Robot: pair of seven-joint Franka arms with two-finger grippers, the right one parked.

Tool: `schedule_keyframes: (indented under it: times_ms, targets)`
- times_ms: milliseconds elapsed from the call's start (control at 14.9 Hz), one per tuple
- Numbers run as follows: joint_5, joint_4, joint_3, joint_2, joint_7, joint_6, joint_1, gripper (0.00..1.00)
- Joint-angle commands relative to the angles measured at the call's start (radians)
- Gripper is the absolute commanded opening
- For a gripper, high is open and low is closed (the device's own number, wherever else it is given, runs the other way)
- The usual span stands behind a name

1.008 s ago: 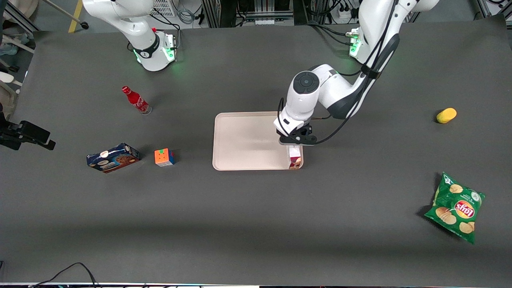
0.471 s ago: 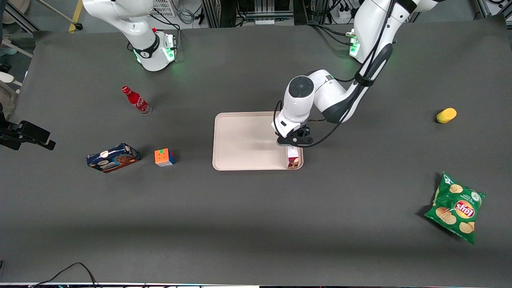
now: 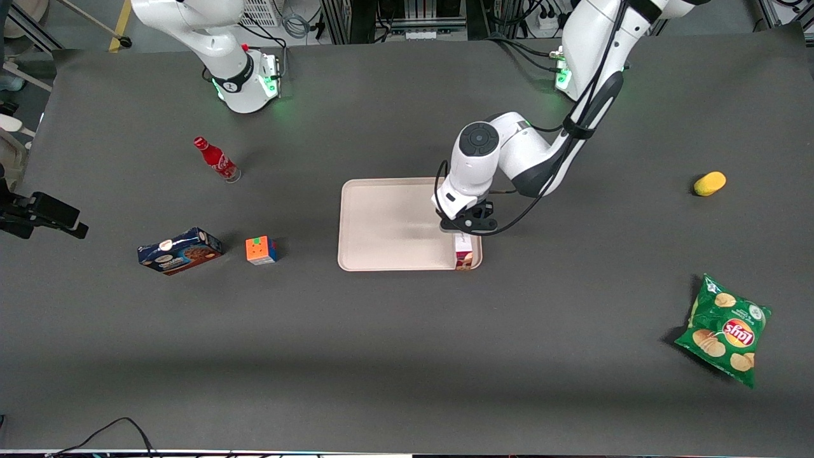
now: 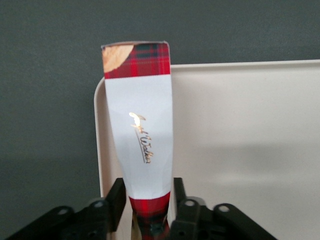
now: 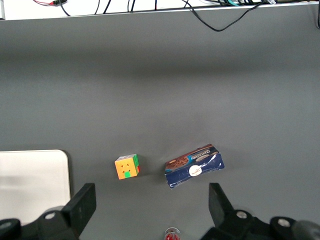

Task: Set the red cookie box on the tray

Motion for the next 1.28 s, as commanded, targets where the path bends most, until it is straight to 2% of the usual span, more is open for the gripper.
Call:
schedule_keyframes:
  times_ms: [0, 202, 336, 403, 672, 874, 1076, 1210]
  targets:
    - [0.019, 0.005, 0.012, -0.057, -0.013, -0.002, 0.008, 1.0]
    - [0.0, 0.016, 0.018, -0.162, -0.015, -0.016, 0.059, 1.0]
    - [-0.014, 0.031, 0.059, -0.228, 0.002, -0.048, 0.09, 1.0]
    - [-0.03, 0.048, 0.083, -0.248, 0.066, -0.073, 0.099, 1.0]
    - [-0.233, 0.178, 0.203, -0.302, 0.474, -0.276, 0.14, 1.0]
    - [-0.287, 0.298, 0.3, -0.359, 0.687, -0.486, 0.163, 1.0]
    - [-0.382, 0.387, 0.364, -0.409, 0.76, -0.686, 0.182, 1.0]
    - [-0.393, 0.39, 0.372, -0.466, 0.761, -0.766, 0.197, 1.0]
